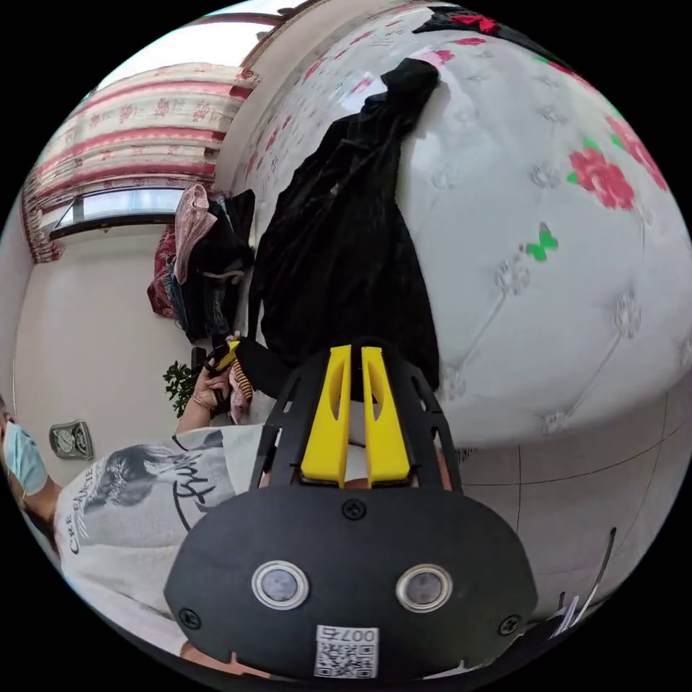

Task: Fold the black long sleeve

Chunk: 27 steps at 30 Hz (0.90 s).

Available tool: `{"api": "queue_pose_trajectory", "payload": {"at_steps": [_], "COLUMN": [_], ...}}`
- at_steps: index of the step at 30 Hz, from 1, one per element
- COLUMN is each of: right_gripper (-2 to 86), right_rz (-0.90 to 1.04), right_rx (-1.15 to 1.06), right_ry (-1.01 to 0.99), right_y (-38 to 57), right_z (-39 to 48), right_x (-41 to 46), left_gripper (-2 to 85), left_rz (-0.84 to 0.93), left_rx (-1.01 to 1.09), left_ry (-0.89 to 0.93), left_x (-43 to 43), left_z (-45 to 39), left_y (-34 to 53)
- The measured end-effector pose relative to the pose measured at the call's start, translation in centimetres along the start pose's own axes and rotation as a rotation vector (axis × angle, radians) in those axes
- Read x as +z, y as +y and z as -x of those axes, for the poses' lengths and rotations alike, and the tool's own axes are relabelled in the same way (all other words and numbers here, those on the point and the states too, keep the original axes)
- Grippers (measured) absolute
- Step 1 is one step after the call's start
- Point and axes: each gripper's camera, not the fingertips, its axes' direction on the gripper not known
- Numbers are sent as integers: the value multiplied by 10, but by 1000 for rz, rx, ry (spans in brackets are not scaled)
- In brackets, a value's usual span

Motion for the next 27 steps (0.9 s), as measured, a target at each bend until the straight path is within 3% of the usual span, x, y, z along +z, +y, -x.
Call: {"api": "queue_pose_trajectory", "payload": {"at_steps": [3, 5, 8, 13, 18, 21, 27], "right_gripper": [1, 1, 1, 1, 0, -1, -2], "right_rz": [-160, -447, -749, -857, -751, -599, -225], "right_rx": [-113, -287, -543, -798, -760, -611, -247], "right_ry": [-5, -54, -170, -101, -27, 77, 165], "right_y": [-109, -148, -123, -49, -5, 7, 22], "right_z": [76, 175, 283, 342, 265, 179, 7], "right_x": [-88, -207, -335, -396, -354, -287, -118], "left_gripper": [-2, -3, -3, -3, -3, -3, -4], "left_rz": [-88, -201, -377, -476, -359, -212, 65], "left_rx": [151, 333, 602, 876, 841, 700, 186], "left_ry": [38, 20, 123, 97, 27, -41, -168], "left_x": [-36, -95, -178, -234, -186, -108, 67], "left_z": [-104, -217, -339, -415, -355, -267, -36], "left_y": [-110, -159, -148, -64, -14, -1, 44]}}
